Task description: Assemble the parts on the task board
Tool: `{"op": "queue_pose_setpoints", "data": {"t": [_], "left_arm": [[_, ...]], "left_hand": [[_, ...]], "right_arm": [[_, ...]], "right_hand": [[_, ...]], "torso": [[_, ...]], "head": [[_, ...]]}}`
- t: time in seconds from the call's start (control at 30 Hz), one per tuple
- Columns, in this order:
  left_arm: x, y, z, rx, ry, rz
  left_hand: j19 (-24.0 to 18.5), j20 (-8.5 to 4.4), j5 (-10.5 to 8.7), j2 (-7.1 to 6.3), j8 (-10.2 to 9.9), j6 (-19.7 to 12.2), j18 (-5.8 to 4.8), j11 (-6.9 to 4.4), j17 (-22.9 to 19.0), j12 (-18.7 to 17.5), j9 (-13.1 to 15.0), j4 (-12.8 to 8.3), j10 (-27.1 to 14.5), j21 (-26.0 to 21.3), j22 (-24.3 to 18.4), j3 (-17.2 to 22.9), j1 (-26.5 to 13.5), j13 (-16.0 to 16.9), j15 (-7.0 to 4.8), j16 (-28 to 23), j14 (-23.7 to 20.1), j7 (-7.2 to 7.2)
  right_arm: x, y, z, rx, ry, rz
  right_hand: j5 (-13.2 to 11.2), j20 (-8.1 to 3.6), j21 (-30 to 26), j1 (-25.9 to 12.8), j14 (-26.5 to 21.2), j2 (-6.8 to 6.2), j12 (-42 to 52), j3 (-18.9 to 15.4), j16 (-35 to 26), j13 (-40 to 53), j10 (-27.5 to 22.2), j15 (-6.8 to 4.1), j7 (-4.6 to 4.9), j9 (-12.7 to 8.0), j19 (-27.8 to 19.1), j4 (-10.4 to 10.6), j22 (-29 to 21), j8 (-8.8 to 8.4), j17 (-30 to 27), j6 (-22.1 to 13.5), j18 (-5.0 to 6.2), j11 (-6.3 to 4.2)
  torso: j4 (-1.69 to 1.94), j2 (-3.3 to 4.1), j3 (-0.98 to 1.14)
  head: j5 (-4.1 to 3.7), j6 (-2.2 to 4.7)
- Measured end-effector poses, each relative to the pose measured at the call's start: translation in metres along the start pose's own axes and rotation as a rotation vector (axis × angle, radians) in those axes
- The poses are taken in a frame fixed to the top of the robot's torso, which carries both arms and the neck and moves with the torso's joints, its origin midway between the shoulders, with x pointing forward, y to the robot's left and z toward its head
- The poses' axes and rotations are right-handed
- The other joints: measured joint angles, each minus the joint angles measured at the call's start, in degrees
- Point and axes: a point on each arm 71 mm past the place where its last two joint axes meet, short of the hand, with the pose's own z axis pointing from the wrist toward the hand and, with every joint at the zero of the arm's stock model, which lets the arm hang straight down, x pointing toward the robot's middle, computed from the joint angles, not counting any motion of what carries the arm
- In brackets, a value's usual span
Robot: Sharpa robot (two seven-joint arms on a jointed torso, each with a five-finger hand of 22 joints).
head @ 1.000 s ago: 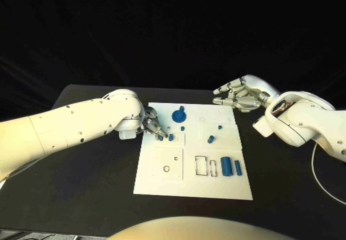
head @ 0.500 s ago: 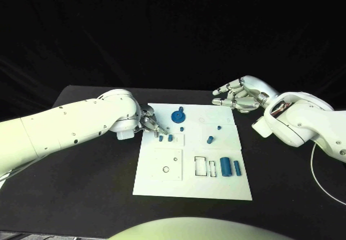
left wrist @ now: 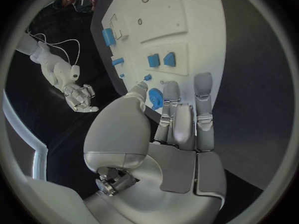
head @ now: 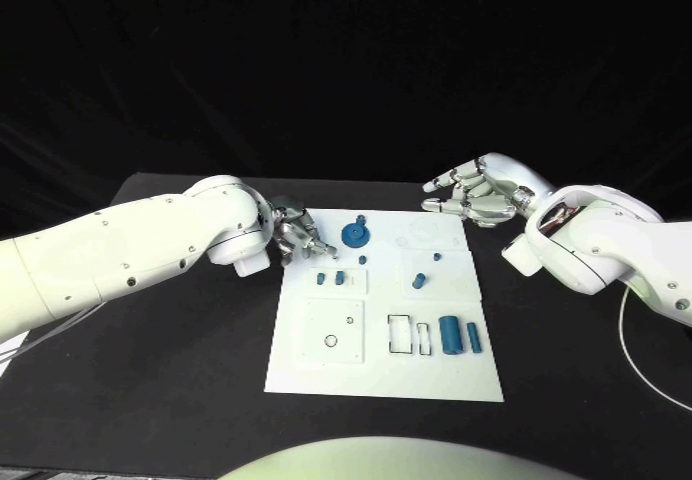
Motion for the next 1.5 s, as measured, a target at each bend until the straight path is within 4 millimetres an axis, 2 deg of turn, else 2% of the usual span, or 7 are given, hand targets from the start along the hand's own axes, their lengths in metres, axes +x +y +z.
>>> {"op": "queue_pose_setpoints", "data": {"t": [0.1, 0.2, 0.33, 0.5, 0.83, 1.17, 1.5], "left_arm": [[0.003, -0.010, 0.004, 0.114, -0.040, -0.015], [0.006, -0.023, 0.006, 0.244, -0.097, -0.002], [0.010, -0.038, 0.008, 0.404, -0.179, 0.081], [0.017, -0.050, 0.011, 0.490, -0.225, 0.223], [0.032, -0.063, 0.024, 0.499, -0.229, 0.440], [0.040, -0.065, 0.035, 0.447, -0.205, 0.540], [0.042, -0.065, 0.039, 0.421, -0.195, 0.579]], "left_hand": [[-4.27, 1.23, -0.67, 0.75, -2.01, -1.28, 0.00, 1.16, -8.97, -4.70, -1.93, -3.42, -4.37, -5.62, -3.58, 3.09, 8.11, -3.63, 1.47, -10.30, -8.07, 1.27], [-3.77, 2.33, -1.96, -0.23, -5.58, 0.99, 0.31, 1.55, -13.81, -10.29, -5.87, -6.13, -1.98, -7.73, -5.71, 7.31, 13.90, -10.56, 1.15, -14.42, -7.81, 1.47], [-1.55, 2.00, -2.93, -2.98, -11.29, 3.92, 0.95, 1.24, -18.10, -17.76, -11.23, -6.92, 1.12, -8.97, -7.44, 10.17, 14.01, -19.66, 1.39, -16.94, -4.84, 0.90], [2.98, 1.98, -4.87, -3.93, -13.82, 4.95, 0.94, 1.66, -19.04, -21.66, -13.39, -6.68, -0.14, -8.97, -8.55, 9.70, 13.06, -23.87, 1.29, -15.72, 0.14, 0.91], [14.48, 0.78, -5.51, -3.32, -16.82, 8.00, 0.94, 0.59, 7.13, -23.08, -15.99, -6.54, 2.20, 0.77, -3.46, 8.45, 11.99, -28.26, 0.08, 11.02, 13.16, -0.34], [16.48, 0.38, -5.51, -3.85, -17.92, 9.93, -0.86, 0.31, 8.40, -23.75, -16.87, -5.75, 5.23, 11.89, 4.95, 7.66, 11.02, -29.47, 0.08, 13.48, 13.15, -0.23], [16.68, 0.17, -5.51, -3.53, -18.14, 11.78, -0.91, 0.02, 7.05, -24.60, -17.10, -5.63, 7.28, 16.44, 8.54, 8.84, 11.34, -29.88, -0.12, 13.22, 13.36, -0.25]], "right_arm": [[0.000, 0.000, 0.000, 0.000, 0.000, 0.000], [0.000, 0.000, 0.000, 0.000, 0.000, 0.000], [0.000, 0.000, 0.000, 0.000, 0.001, 0.000], [0.001, -0.001, 0.000, 0.001, 0.001, 0.001], [0.002, 0.000, 0.001, -0.001, 0.004, 0.002], [0.003, 0.001, 0.002, -0.004, 0.006, 0.003], [0.004, 0.001, 0.002, -0.005, 0.007, 0.003]], "right_hand": [[0.00, 0.00, 0.00, 0.00, 0.00, 0.00, 0.00, 0.00, 0.00, 0.00, 0.00, 0.00, 0.00, 0.00, 0.00, 0.00, -0.05, 0.00, 0.00, 0.00, 0.00, 0.00], [0.00, 0.00, 0.00, 0.00, 0.00, 0.00, 0.00, 0.00, 0.00, 0.00, 0.00, 0.00, 0.00, 0.00, 0.00, 0.00, -0.06, 0.00, -0.05, 0.00, 0.00, 0.00], [0.00, 0.00, 0.00, 0.00, 0.00, 0.00, 0.00, 0.00, 0.00, 0.00, 0.00, 0.00, 0.00, 0.00, 0.00, 0.00, -0.06, 0.00, -0.05, 0.00, 0.00, 0.00], [0.00, 0.00, 0.00, 0.00, 0.00, 0.00, 0.00, 0.00, 0.00, 0.01, -0.21, 0.00, 0.00, 0.00, 0.00, 0.00, -0.05, 0.00, -0.05, 0.00, 0.00, 0.21], [0.00, 0.00, 0.00, 0.00, 0.00, 0.00, 0.00, 0.00, 0.00, 0.01, -0.21, 0.00, 0.00, 0.00, 0.00, 0.00, -0.05, 0.00, -0.05, 0.00, 0.00, 0.21], [0.00, 0.00, 0.00, 0.00, 0.00, 0.00, 0.00, 0.00, 0.00, 0.01, -0.20, 0.00, 0.00, 0.00, 0.00, 0.00, -0.05, 0.00, -0.04, 0.00, 0.00, 0.20], [0.00, 0.00, 0.00, 0.00, 0.00, 0.00, 0.00, 0.00, 0.00, 0.01, -0.20, 0.00, 0.00, 0.00, 0.01, 0.00, -0.05, 0.00, -0.04, 0.00, 0.00, 0.20]], "torso": [[-0.02, 0.01, -0.02], [-0.07, 0.01, -0.03], [-0.18, 0.02, -0.03], [-0.20, 0.02, 0.00], [-0.25, 0.11, 0.01], [-0.21, 0.11, 0.01], [-0.21, 0.11, 0.03]], "head": [[-0.08, 0.18], [-0.24, 0.36], [-0.48, 0.60], [-0.80, 0.79], [-0.98, 0.96], [-0.90, 0.86], [-1.05, 0.77]]}}
